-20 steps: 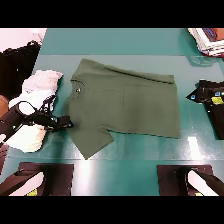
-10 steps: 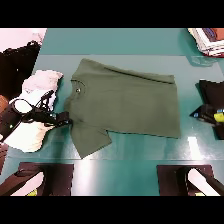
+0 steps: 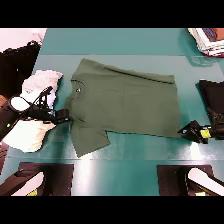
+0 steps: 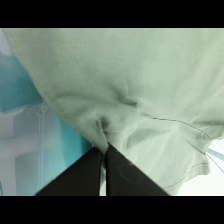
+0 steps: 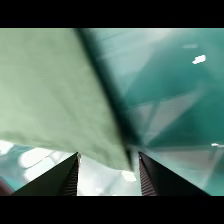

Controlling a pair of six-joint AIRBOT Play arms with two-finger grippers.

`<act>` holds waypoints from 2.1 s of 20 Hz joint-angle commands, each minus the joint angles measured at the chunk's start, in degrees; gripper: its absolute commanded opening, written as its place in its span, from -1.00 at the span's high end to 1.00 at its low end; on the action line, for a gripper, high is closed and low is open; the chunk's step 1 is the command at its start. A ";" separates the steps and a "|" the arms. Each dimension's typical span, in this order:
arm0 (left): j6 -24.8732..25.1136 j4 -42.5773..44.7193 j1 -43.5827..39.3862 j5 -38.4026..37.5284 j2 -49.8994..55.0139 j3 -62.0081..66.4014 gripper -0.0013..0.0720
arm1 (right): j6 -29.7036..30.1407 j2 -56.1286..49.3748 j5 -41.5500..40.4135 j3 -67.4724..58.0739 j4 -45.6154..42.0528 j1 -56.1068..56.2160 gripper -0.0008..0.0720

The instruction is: Fold the shirts.

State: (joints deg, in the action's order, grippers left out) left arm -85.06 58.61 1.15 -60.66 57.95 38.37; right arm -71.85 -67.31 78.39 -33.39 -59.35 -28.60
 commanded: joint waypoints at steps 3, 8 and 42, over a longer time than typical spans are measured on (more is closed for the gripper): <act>0.02 -0.15 0.02 -0.09 -0.04 0.09 0.91 | 1.05 -2.64 -1.75 1.01 0.83 3.37 0.04; 0.52 0.35 0.02 -0.57 -1.42 0.83 0.91 | 2.80 -2.54 -2.34 0.81 0.85 11.13 0.92; 0.22 2.45 0.02 -14.71 8.66 53.11 0.91 | -6.23 -9.97 13.92 -65.02 -5.73 13.20 0.93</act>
State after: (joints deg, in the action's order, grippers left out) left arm -87.05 61.95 1.10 -74.22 58.96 98.52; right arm -78.26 -69.54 90.87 -104.14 -60.38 -18.63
